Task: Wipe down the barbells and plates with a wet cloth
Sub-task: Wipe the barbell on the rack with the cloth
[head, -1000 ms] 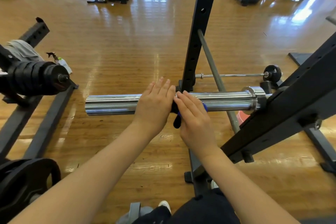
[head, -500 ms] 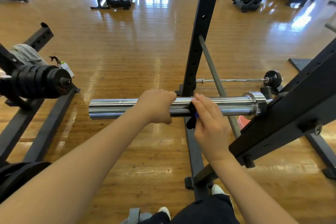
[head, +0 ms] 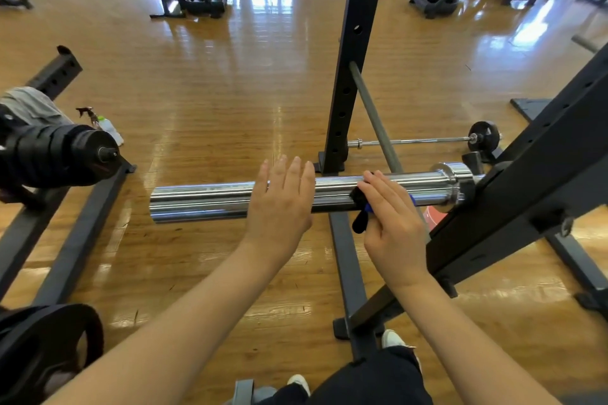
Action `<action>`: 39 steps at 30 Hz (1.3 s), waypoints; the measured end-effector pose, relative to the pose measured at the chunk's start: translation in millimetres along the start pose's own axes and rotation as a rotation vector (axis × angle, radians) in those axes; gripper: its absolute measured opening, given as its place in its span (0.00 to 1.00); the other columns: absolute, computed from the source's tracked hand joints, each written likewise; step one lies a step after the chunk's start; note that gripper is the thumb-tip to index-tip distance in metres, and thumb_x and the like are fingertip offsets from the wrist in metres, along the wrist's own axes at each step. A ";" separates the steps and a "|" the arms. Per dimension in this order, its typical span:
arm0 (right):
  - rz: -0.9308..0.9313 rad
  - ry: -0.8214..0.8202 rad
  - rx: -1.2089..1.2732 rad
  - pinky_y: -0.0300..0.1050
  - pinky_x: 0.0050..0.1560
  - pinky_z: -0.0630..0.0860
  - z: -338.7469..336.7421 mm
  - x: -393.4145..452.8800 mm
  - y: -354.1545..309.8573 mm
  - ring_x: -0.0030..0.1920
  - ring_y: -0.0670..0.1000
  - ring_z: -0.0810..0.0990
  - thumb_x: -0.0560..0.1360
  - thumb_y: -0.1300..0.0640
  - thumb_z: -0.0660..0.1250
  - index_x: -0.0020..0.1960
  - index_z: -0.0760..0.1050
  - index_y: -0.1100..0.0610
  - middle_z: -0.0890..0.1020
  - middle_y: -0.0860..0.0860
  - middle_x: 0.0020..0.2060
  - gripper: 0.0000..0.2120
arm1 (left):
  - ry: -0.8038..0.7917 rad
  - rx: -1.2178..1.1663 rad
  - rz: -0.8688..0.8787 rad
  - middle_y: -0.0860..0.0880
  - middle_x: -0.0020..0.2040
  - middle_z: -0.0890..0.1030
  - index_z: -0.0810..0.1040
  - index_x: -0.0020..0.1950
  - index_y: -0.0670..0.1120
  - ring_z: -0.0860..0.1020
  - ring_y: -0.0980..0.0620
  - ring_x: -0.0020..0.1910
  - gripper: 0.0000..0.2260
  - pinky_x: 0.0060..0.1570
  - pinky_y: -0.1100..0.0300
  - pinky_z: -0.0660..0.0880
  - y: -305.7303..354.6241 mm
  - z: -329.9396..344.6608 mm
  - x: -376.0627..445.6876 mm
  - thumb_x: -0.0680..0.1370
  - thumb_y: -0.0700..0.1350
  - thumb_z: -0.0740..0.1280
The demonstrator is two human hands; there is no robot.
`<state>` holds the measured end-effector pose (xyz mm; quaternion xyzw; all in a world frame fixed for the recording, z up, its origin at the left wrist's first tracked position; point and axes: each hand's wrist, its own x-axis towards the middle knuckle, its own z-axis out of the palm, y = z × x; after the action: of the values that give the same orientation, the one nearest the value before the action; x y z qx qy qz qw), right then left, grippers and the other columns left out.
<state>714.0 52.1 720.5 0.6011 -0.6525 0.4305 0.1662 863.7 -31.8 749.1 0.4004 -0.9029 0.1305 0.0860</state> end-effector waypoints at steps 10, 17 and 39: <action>-0.202 -0.065 0.017 0.58 0.65 0.70 30.9 -9.5 -14.4 0.66 0.57 0.71 0.74 0.69 0.62 0.65 0.70 0.62 0.76 0.60 0.62 0.19 | -0.114 -0.040 0.045 0.40 0.66 0.74 0.69 0.69 0.37 0.72 0.42 0.67 0.40 0.67 0.48 0.65 -6.4 -11.6 10.7 0.64 0.54 0.78; -0.099 -0.012 -0.042 0.50 0.70 0.64 10.3 -7.3 7.0 0.65 0.56 0.71 0.74 0.69 0.56 0.60 0.76 0.67 0.78 0.61 0.59 0.17 | -0.380 -0.136 0.144 0.46 0.78 0.49 0.41 0.77 0.43 0.47 0.48 0.77 0.44 0.74 0.50 0.46 -20.8 -24.3 34.8 0.75 0.59 0.66; -0.069 0.016 0.031 0.54 0.67 0.67 5.1 -6.7 9.7 0.65 0.56 0.71 0.74 0.69 0.58 0.62 0.74 0.65 0.77 0.60 0.60 0.17 | -0.009 -0.121 0.112 0.40 0.63 0.77 0.75 0.64 0.39 0.76 0.42 0.62 0.33 0.63 0.49 0.69 -1.2 -7.2 18.0 0.60 0.40 0.79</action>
<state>708.0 51.7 709.1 0.6223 -0.6234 0.4393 0.1765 853.1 -43.1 760.8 0.3440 -0.9304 0.0787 0.0986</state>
